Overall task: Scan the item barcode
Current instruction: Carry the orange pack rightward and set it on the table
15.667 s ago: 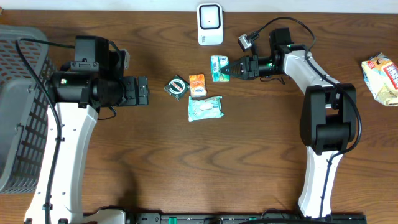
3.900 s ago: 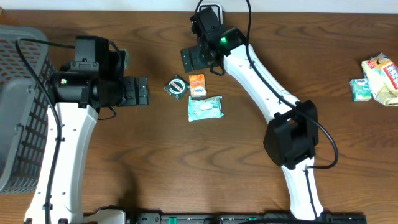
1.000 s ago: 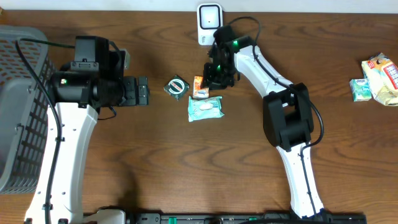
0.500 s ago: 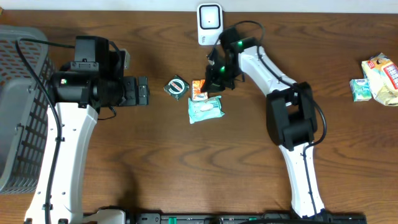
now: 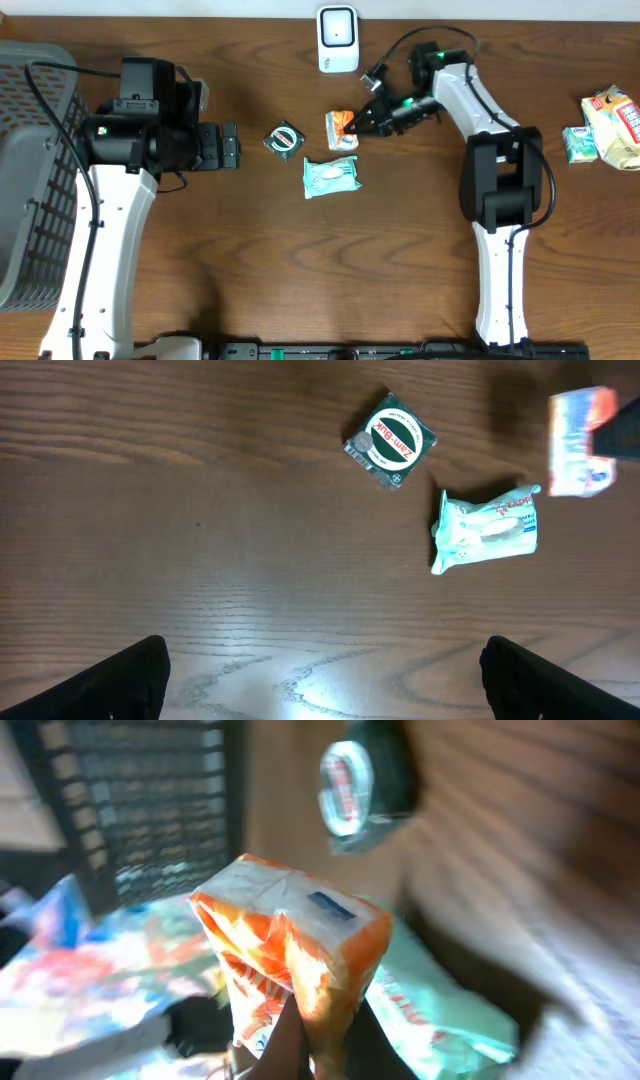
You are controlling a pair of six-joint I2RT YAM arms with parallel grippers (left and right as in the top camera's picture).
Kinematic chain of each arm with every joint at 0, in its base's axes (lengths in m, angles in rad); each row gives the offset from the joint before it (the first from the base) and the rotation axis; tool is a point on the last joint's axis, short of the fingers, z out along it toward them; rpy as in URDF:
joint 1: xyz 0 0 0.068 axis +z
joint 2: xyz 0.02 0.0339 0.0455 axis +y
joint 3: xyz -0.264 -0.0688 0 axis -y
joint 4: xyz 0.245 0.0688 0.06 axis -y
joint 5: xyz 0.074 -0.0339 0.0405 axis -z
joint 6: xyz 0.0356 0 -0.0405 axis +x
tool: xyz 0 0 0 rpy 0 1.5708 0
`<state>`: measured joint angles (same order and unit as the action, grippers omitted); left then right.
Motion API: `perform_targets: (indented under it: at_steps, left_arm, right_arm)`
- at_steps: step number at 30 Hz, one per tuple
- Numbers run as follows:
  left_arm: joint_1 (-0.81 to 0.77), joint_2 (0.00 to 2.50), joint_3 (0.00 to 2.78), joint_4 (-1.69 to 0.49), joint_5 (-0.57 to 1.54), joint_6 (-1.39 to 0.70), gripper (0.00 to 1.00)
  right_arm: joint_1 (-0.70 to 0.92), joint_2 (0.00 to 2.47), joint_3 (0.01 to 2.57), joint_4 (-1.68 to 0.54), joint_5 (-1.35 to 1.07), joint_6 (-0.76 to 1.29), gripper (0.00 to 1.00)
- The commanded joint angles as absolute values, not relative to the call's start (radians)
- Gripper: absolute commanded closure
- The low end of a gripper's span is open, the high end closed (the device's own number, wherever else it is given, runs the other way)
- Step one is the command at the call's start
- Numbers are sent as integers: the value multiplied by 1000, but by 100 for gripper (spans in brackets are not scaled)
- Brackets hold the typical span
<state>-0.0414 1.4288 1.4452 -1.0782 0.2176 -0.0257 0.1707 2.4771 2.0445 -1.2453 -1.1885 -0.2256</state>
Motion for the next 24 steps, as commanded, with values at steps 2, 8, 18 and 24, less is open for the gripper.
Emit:
perform_targets:
  at_steps: [2, 8, 18, 24]
  left_arm:
    - [-44, 1431, 1441, -1084, 208, -23, 3]
    - [-44, 1431, 1441, -1084, 208, -23, 2]
    - [-44, 1431, 1441, -1084, 208, -23, 2]
    - [-44, 1431, 1441, -1084, 208, -23, 2]
  right_arm:
    - [152, 2443, 2040, -1282, -1375, -431, 99]
    - [141, 2443, 2040, -1319, -1383, -493, 99]
    - [115, 2443, 2040, -1415, -935, -368, 99]
    - [103, 2443, 2040, -1415, -596, -163, 99]
